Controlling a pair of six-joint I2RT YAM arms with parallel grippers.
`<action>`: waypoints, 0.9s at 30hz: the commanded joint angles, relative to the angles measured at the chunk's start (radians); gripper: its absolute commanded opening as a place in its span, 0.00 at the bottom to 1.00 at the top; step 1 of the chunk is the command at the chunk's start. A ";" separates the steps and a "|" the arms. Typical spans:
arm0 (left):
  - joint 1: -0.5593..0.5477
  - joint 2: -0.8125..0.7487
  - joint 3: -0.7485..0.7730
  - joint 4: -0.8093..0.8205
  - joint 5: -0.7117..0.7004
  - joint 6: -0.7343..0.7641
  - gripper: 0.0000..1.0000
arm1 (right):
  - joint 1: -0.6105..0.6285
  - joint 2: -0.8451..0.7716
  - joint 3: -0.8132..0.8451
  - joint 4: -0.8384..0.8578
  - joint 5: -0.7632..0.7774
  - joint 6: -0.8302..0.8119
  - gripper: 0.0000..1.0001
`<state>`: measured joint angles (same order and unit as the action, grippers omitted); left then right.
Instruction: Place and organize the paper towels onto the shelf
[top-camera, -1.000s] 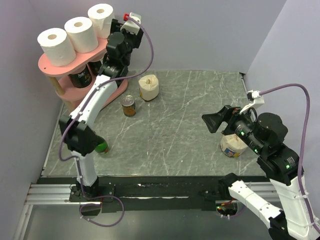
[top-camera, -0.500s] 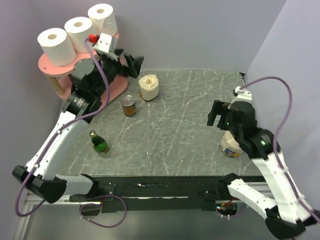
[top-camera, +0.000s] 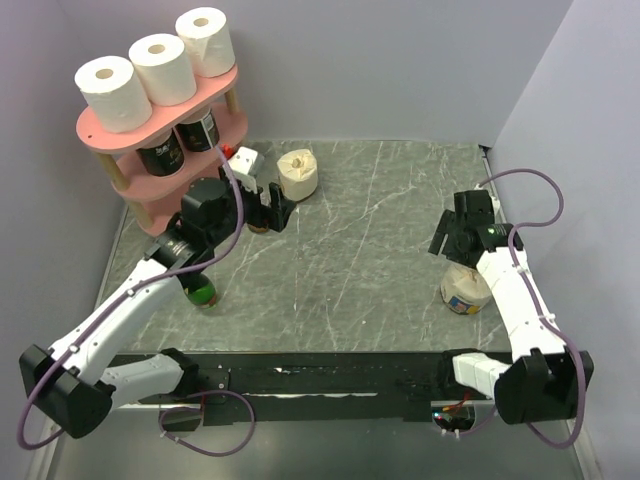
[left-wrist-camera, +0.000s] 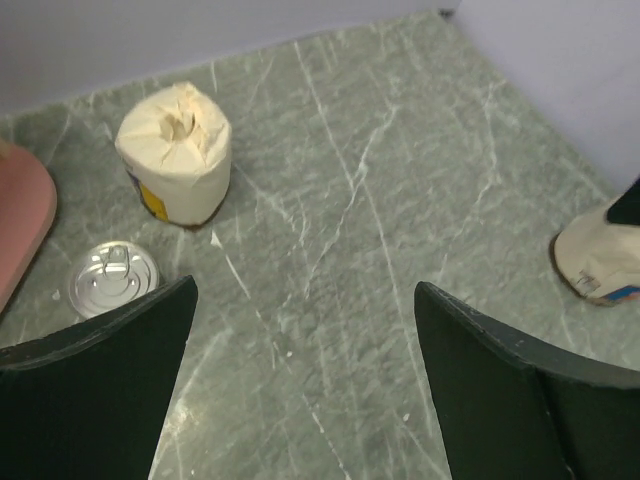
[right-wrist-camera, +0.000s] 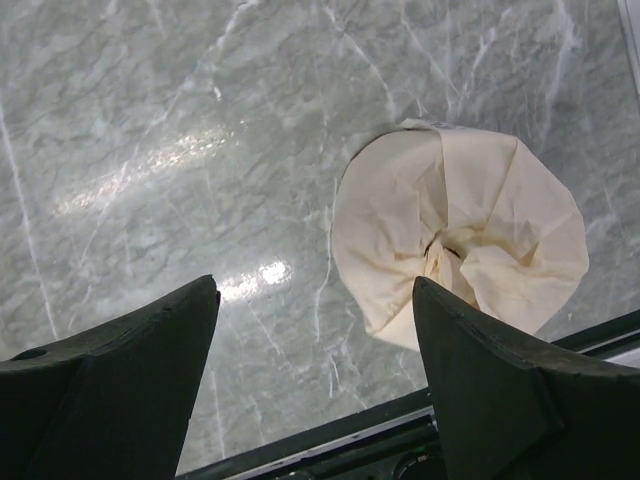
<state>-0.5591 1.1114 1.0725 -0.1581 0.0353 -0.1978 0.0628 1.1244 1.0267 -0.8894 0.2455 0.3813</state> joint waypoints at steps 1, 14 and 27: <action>-0.009 -0.085 0.027 0.087 -0.020 -0.038 0.96 | -0.052 0.057 -0.005 0.052 0.020 0.030 0.85; -0.045 -0.148 -0.019 0.120 -0.095 -0.045 0.96 | -0.141 0.173 -0.094 0.187 -0.054 0.050 0.71; -0.045 -0.174 -0.028 0.115 -0.178 -0.032 0.97 | 0.030 0.100 -0.111 0.305 -0.235 -0.036 0.43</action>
<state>-0.6029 0.9657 1.0492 -0.0719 -0.0940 -0.2302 -0.0498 1.2842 0.9092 -0.6731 0.1135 0.3603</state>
